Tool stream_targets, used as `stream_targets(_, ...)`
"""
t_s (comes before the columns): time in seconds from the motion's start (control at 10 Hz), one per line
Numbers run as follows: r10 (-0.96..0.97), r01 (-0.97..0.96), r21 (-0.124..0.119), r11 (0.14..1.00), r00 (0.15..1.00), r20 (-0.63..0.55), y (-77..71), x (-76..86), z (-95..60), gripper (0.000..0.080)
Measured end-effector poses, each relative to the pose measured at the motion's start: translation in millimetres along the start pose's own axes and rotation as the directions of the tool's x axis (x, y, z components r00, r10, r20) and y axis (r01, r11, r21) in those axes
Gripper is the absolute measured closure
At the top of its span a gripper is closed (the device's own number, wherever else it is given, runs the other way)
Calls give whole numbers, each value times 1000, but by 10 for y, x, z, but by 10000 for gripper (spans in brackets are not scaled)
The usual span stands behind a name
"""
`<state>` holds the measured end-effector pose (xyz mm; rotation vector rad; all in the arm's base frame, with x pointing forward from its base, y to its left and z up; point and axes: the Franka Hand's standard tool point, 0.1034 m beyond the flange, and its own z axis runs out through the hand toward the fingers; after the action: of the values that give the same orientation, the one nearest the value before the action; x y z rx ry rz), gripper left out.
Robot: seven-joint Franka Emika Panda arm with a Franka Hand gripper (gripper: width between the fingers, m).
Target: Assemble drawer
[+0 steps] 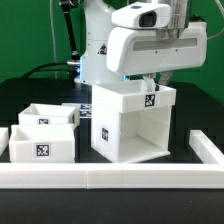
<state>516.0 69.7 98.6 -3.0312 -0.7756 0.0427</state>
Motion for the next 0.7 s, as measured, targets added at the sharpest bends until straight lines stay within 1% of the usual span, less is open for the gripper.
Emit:
stream_targets(0.1,4,-4,-1,1000,1000,-5,38,16,-3,762)
stream_targets(0.3,18,-18,-1,1000,1000,-4,27,16,-1,762)
stream_targets(0.6,188,-188,5,982,982,-4,11,25,0,762)
stream_targets(0.7,320,-320,15,947,948,1,1,64,-1,762)
